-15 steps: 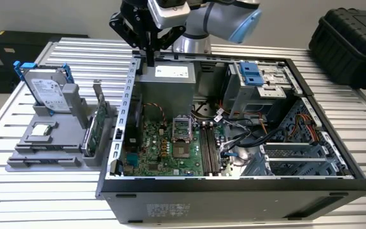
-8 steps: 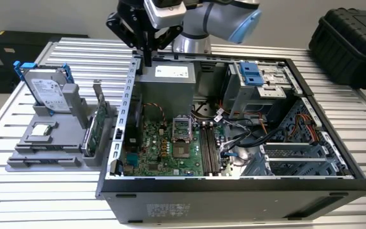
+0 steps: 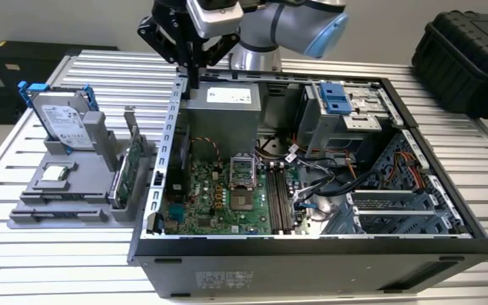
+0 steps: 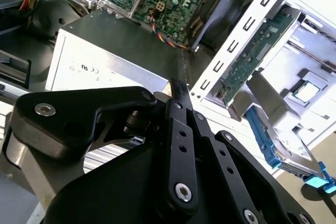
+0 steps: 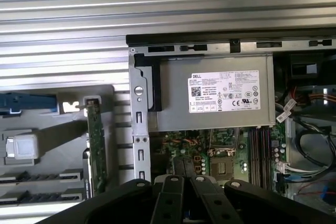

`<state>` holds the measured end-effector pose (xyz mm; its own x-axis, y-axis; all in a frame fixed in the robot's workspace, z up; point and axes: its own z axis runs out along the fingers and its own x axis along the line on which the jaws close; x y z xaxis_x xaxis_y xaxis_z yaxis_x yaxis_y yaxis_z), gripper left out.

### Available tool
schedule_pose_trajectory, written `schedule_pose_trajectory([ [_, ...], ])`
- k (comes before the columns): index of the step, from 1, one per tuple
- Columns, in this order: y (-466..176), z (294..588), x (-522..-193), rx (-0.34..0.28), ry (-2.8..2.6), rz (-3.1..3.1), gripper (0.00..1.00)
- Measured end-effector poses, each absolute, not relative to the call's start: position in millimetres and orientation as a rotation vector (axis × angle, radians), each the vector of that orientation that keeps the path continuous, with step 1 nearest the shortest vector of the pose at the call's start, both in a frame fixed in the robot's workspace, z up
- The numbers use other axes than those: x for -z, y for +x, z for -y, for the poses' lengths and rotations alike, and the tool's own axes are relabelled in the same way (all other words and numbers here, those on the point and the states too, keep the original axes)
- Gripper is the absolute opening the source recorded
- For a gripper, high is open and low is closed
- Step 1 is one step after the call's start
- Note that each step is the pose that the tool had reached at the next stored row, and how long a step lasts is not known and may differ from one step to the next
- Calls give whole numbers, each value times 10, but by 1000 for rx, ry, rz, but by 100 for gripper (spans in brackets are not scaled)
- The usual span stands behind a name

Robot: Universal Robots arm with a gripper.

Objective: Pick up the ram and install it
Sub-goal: 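Reach for the ram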

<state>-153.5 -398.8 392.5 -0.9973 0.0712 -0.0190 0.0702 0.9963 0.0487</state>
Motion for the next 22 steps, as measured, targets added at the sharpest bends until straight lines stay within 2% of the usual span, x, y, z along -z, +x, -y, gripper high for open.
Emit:
schedule_pose_trajectory([
  [22, -1655, 3988, -3925, -75, 111, -3118, 0],
])
